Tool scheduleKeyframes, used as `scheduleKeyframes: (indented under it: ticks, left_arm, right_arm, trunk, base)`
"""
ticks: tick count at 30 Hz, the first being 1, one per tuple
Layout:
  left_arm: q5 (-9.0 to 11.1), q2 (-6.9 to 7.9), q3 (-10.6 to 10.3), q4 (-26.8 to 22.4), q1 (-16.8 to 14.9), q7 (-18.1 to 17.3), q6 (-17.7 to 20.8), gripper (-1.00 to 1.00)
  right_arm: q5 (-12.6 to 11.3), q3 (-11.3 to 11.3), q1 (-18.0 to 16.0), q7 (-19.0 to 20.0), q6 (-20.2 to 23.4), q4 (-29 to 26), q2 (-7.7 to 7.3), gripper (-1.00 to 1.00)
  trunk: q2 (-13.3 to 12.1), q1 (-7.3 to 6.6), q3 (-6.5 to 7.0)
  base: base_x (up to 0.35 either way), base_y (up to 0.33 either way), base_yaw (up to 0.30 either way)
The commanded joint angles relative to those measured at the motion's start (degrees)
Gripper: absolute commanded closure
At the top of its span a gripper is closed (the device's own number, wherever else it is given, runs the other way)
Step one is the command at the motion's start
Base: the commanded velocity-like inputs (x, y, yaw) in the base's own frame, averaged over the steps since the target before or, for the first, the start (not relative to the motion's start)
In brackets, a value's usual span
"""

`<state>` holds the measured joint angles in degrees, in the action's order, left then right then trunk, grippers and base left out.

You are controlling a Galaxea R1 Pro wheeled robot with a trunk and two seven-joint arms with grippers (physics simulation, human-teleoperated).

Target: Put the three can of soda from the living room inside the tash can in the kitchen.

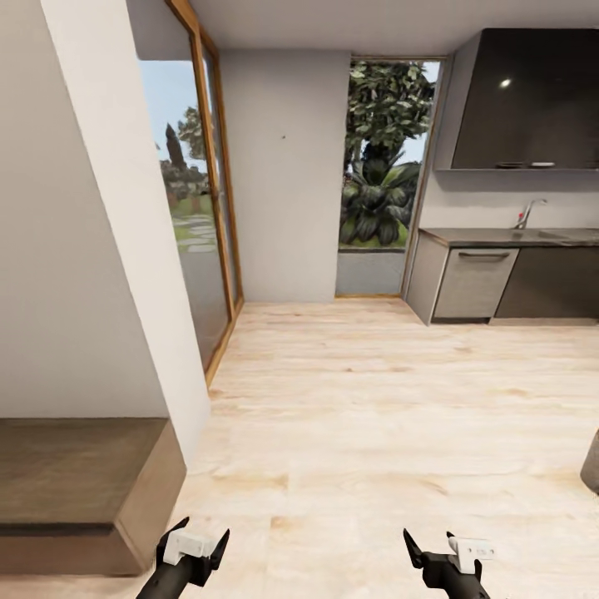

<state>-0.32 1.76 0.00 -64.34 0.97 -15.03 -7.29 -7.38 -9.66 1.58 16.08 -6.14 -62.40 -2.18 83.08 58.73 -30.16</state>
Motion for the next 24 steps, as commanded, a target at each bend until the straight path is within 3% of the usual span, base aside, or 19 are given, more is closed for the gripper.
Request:
scheduleKeyframes:
  ticks: [1,13,24]
  left_arm:
    - [0.01,0.00,0.00,0.00,0.00,0.00,0.00,-1.00]
    - [-0.03,0.00,-0.01,0.00,0.00,-0.06,0.03,-1.00]
    - [-0.10,0.00,-0.07,0.00,0.00,0.00,0.09,-1.00]
  right_arm:
    - [0.00,0.00,0.00,0.00,0.00,0.00,-0.01,-1.00]
    - [0.00,-0.09,0.00,-0.06,-0.01,0.00,-0.10,-1.00]
    - [-0.06,-0.10,0.00,-0.09,0.02,0.00,-0.09,-1.00]
  trunk:
    - [0.00,0.00,-0.03]
    - [0.00,0.00,-0.37]
    - [0.00,0.00,-0.62]
  base:
    - [0.259,0.105,-0.227]
    - [0.302,0.095,-0.228]
    - [0.322,-0.031,-0.230]
